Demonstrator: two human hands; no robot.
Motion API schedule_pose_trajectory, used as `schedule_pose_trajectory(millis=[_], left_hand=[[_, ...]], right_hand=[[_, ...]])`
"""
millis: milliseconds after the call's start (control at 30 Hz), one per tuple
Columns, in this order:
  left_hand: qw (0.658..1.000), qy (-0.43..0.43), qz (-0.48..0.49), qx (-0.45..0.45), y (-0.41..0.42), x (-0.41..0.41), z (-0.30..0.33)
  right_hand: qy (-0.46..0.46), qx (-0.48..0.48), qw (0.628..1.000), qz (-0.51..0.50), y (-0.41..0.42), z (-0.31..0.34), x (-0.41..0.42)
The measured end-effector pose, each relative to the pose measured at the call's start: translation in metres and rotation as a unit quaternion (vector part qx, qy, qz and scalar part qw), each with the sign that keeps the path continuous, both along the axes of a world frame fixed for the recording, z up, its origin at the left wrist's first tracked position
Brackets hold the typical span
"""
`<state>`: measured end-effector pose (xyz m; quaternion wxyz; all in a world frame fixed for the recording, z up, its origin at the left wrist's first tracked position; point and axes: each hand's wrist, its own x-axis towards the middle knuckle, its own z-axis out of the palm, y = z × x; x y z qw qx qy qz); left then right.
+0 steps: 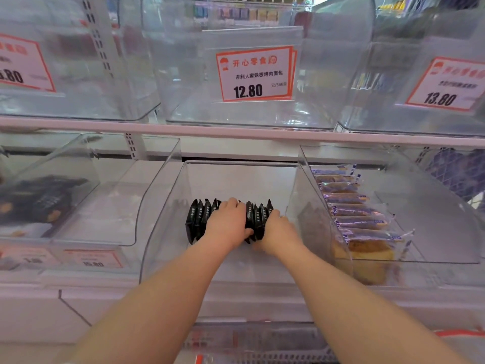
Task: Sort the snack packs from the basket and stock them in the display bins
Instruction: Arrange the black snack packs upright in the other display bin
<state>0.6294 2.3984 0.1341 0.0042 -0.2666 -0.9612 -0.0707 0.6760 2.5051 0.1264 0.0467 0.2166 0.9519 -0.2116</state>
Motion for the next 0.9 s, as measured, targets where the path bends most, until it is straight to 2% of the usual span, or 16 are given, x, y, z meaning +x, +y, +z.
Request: schedule_pose_trajectory(millis=[267,367,500,700,800,900], left_hand=[[0.994,0.008,0.067,-0.083,-0.008,-0.001,0.005],[0.991,0.016,0.075,-0.11,-0.009,-0.001,0.005],[0.992,0.031,0.074,-0.101,-0.006,-0.006,0.007],[0.991,-0.011,0.046,-0.125,-0.014,0.002,0.018],[0.996,0.007,-0.023,-0.084,-0.019,0.02,0.039],[0.991,0.051,-0.122,-0.025,-0.028,0.059,0.061]], right_hand=[[0.071,0.017,0.997,-0.037,0.003,0.008,-0.009],[0.038,0.008,0.999,-0.032,0.003,0.007,-0.007],[-0.008,-0.053,0.998,-0.02,0.005,0.017,-0.007],[-0.018,0.015,0.999,0.046,0.004,0.043,0.01],[0.026,-0.05,0.993,0.099,-0.003,0.07,0.031],[0.077,-0.212,0.966,0.123,-0.003,0.098,0.076]])
